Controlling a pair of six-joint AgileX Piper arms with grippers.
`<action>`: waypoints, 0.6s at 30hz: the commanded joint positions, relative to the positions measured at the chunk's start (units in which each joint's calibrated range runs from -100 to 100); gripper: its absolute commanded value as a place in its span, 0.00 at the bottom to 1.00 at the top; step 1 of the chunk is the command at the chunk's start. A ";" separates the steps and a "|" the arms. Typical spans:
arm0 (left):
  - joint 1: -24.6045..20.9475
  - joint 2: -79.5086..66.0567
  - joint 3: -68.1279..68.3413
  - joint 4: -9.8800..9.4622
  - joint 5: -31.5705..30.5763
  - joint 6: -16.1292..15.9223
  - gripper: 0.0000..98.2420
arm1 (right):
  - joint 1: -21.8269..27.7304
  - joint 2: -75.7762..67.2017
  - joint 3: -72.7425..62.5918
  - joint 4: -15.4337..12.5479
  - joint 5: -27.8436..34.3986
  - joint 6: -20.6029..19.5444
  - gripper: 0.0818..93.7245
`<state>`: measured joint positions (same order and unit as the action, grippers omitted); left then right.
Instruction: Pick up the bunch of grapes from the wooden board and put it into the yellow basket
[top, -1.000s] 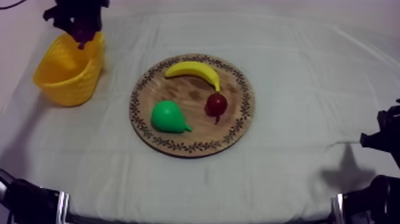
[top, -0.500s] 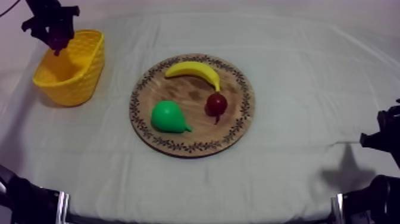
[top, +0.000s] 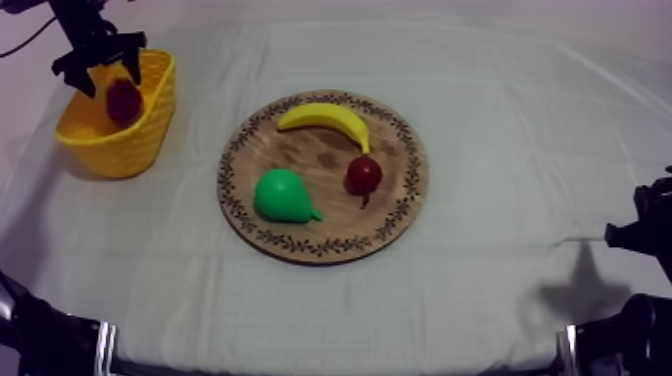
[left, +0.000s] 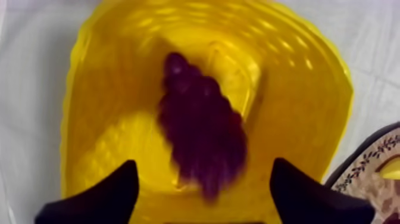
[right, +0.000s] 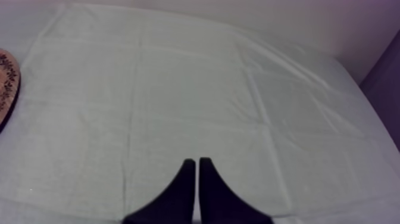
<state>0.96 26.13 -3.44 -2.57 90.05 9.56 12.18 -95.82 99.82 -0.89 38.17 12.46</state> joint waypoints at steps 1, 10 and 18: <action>0.07 -0.07 0.12 -0.02 -0.36 0.25 0.94 | 0.00 -0.02 -0.05 -0.01 -0.03 0.02 0.00; 1.04 -6.73 1.95 -0.71 -1.01 0.40 0.84 | 0.00 -0.02 -0.05 -0.01 -0.03 0.02 0.00; 1.92 -19.19 8.78 -0.87 -4.22 0.74 0.48 | 0.00 -0.02 -0.05 -0.01 -0.03 0.02 0.00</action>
<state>2.89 10.34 3.73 -3.43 86.56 10.26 12.18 -95.82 99.82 -0.89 38.17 12.46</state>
